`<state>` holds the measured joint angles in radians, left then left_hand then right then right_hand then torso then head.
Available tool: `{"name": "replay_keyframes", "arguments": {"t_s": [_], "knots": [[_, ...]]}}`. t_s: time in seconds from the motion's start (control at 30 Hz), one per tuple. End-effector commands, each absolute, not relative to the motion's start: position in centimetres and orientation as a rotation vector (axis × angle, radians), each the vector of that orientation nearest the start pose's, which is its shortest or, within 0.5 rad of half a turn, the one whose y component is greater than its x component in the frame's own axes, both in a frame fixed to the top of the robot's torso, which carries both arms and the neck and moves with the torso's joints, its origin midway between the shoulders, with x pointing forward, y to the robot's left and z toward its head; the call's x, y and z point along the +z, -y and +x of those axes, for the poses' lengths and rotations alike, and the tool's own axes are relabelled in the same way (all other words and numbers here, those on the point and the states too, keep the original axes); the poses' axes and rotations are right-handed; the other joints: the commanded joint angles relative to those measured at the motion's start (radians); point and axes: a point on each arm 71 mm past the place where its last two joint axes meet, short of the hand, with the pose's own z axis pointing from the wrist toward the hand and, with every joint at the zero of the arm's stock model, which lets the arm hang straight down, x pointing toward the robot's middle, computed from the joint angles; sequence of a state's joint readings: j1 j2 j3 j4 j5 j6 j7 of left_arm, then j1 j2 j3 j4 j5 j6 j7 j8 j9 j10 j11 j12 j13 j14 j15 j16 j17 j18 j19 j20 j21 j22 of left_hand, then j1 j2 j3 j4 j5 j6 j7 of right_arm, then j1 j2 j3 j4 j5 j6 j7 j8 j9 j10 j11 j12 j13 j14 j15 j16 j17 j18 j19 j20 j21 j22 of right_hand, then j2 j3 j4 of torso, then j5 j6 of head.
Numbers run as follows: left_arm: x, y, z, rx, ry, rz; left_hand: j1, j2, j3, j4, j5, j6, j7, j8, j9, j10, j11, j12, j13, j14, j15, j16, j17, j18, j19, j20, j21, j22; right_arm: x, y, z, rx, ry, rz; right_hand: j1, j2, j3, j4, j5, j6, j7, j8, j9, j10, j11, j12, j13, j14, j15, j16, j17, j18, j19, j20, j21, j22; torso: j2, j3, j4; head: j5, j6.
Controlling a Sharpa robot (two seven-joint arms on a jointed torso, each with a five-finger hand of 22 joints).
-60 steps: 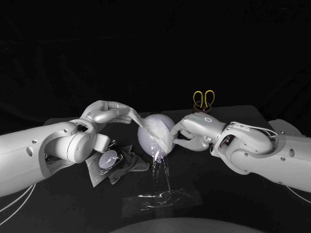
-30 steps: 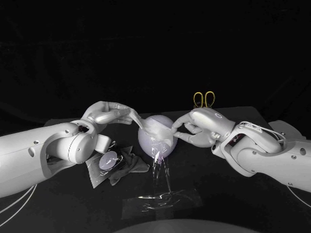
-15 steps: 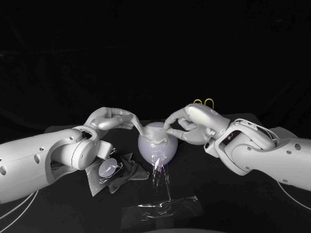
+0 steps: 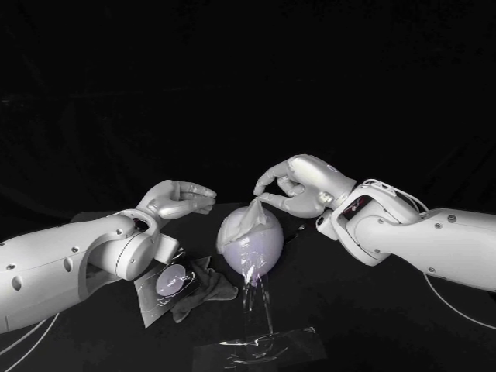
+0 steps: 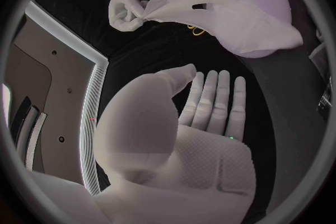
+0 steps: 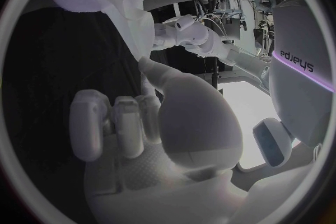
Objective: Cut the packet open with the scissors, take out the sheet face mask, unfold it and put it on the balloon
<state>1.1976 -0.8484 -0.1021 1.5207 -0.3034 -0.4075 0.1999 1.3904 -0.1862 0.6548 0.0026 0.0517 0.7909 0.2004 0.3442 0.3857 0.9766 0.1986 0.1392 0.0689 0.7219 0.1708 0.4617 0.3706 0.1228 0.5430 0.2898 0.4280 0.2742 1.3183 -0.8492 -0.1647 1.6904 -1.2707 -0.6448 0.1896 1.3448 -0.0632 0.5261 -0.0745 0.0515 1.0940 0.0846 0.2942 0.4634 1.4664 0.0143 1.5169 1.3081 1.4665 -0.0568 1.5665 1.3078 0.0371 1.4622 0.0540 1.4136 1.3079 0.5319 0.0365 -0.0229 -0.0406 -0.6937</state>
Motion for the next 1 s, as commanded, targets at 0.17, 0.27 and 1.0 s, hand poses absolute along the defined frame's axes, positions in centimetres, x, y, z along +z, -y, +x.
{"name": "replay_keyframes", "arguments": {"t_s": [0.17, 0.27, 1.0], "knots": [[-20.6, -21.5, 48.7, -1.281, -1.638, -0.842, -0.008, -0.026, -0.016, -0.004, -0.003, -0.017, 0.048, -0.012, -0.006, -0.031, 0.005, 0.006, -0.001, -0.037, 0.008, 0.01, -0.003, -0.025, -0.015, 0.0, -0.029, -0.019, -12.8, 15.1, 45.4, 1.049, -1.287, -0.182, -0.01, 0.002, 0.006, 0.0, -0.003, -0.003, 0.001, 0.005, 0.001, 0.075, -0.006, 0.002, 0.227, 0.104, -0.002, 0.004, 0.263, -0.006, 0.05, -0.005, 0.004, 0.222, 0.0, 0.0, -0.0003, -0.003, 0.016], [-20.6, -21.8, 48.9, -1.282, -1.636, -0.839, -0.01, -0.031, -0.022, -0.004, -0.003, -0.019, 0.05, -0.014, -0.007, -0.038, 0.007, 0.008, 0.0, -0.045, 0.01, 0.012, -0.004, -0.027, -0.016, 0.0, -0.035, -0.023, -12.5, 15.0, 45.7, 1.046, -1.281, -0.183, -0.01, 0.002, 0.006, 0.0, -0.003, -0.003, 0.001, 0.005, 0.001, 0.075, -0.006, 0.002, 0.227, 0.104, -0.002, 0.004, 0.263, -0.006, 0.05, -0.005, 0.004, 0.222, 0.0, 0.0005, -0.0005, -0.002, 0.02], [-19.8, -17.6, 50.7, -1.411, -1.724, -0.412, 0.011, -0.027, -0.019, -0.029, -0.003, -0.039, 0.011, -0.04, -0.033, -0.106, -0.003, 0.001, -0.008, -0.119, 0.02, -0.014, -0.046, -0.041, -0.021, 0.001, -0.098, -0.071, -12.0, 14.6, 45.8, 1.056, -1.283, -0.187, -0.011, 0.002, 0.008, -0.002, -0.003, -0.005, 0.001, 0.007, 0.003, 0.075, -0.005, 0.001, 0.226, 0.104, -0.001, 0.004, 0.263, -0.006, 0.05, -0.004, 0.003, 0.222, 0.003, 0.001, -0.0033, 0.005, 0.032]]}}
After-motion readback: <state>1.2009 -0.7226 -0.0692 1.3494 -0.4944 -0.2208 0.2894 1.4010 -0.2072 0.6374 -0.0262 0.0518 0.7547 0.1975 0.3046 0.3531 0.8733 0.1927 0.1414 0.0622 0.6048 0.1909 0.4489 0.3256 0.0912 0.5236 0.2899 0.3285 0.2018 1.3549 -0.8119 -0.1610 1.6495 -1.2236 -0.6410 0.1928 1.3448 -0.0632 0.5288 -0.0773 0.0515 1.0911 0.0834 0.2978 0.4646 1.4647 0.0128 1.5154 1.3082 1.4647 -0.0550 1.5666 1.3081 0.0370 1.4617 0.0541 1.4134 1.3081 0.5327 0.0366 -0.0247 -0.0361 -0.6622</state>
